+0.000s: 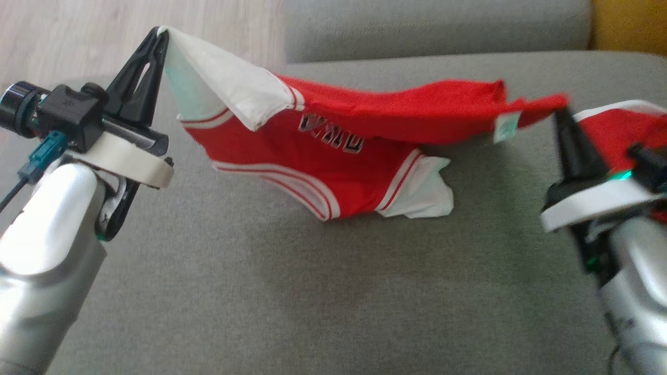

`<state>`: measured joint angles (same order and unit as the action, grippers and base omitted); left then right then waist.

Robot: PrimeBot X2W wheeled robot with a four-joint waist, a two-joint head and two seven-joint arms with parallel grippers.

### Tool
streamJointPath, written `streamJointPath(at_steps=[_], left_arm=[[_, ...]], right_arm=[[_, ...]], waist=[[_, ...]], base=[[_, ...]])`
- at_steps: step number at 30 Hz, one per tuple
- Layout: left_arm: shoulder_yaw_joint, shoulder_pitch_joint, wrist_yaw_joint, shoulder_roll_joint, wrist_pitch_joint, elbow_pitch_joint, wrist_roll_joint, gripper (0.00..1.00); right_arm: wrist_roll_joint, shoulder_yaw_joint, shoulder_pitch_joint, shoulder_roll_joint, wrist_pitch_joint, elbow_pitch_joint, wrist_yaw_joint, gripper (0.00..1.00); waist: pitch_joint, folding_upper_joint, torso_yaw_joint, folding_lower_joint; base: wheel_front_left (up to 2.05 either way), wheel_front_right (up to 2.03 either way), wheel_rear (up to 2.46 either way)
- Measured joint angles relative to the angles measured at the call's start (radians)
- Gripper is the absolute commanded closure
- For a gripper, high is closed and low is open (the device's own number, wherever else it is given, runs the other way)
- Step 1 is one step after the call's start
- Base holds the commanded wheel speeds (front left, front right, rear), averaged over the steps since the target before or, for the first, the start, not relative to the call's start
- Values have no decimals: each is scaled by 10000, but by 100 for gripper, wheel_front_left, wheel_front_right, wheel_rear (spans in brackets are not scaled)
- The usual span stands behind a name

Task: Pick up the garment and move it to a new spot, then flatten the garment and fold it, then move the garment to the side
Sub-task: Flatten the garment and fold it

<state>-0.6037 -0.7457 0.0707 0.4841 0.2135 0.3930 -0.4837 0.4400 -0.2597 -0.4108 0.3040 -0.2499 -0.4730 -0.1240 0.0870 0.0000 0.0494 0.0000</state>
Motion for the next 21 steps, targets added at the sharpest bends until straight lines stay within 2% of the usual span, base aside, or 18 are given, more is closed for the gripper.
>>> streamJointPath(at_steps=[7, 12, 18, 21], left_arm=[[-94, 150, 0, 502, 90, -779, 280, 100], [65, -55, -12, 848, -40, -1749, 286, 100], [556, -1647, 25, 1248, -683, -2713, 194, 100], [617, -2470, 224, 1267, -1087, -2711, -171, 100]], right_arm=[[176, 842, -1047, 1438, 1041, 1670, 0, 100], [169, 1728, -1601, 2121, 1948, 2800, 0, 100], [56, 2247, -2644, 2405, 3022, 3465, 0, 100], [58, 2211, -3309, 2351, 3315, 3346, 0, 100]], waist=[[-941, 0, -247, -1], [-1371, 0, -314, -2], [-1292, 0, -402, 0], [-1112, 0, -470, 0]], base=[[0, 0, 0], [0, 0, 0], [0, 0, 0], [0, 0, 0]])
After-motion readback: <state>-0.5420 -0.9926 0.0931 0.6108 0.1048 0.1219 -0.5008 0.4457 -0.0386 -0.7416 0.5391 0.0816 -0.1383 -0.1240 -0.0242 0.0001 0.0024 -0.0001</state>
